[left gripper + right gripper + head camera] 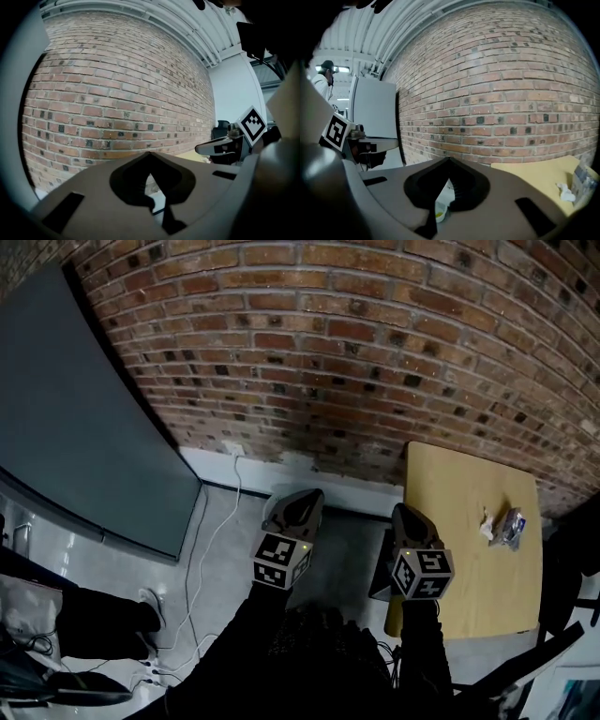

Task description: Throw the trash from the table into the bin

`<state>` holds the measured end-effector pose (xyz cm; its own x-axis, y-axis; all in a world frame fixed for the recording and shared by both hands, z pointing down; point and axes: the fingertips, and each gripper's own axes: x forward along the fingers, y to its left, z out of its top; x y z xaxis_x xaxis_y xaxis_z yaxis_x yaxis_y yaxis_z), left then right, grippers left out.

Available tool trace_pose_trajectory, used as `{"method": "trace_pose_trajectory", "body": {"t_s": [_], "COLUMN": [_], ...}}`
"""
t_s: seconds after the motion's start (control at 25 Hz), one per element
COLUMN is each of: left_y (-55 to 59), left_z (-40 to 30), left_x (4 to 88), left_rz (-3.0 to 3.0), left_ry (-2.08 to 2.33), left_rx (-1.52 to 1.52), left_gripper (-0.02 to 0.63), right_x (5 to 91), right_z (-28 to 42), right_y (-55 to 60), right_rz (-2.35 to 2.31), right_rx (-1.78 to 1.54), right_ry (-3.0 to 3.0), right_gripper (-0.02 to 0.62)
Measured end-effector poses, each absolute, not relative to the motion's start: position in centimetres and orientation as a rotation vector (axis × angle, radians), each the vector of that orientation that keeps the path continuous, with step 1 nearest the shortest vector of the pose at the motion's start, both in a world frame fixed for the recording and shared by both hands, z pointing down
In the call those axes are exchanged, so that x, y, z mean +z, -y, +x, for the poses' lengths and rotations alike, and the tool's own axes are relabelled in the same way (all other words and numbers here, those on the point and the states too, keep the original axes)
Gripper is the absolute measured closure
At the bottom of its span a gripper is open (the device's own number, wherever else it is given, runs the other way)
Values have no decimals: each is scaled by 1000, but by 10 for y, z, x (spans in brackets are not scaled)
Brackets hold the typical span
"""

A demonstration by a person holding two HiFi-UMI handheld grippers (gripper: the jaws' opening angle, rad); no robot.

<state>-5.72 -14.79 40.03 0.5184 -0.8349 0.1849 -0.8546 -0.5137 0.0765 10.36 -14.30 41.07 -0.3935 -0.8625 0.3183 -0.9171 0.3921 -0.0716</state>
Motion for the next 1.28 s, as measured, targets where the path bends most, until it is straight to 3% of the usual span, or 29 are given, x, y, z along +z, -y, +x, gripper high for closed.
{"method": "trace_pose_trajectory", "body": {"t_s": [0.4, 1.28], "left_y": [145, 135], "left_z": [-26, 163], "left_x": [390, 406], "left_rz": [2709, 2790], "left_ry": [1256, 1021], "left_rx": [163, 201], "left_gripper": [600, 600], "right_x": [393, 410], "right_z": [162, 388], "right_y": [110, 48], "right_rz": [1884, 2244], "right_rx": [342, 407], "right_ry": [2222, 1918], "right_gripper": [584, 583]}}
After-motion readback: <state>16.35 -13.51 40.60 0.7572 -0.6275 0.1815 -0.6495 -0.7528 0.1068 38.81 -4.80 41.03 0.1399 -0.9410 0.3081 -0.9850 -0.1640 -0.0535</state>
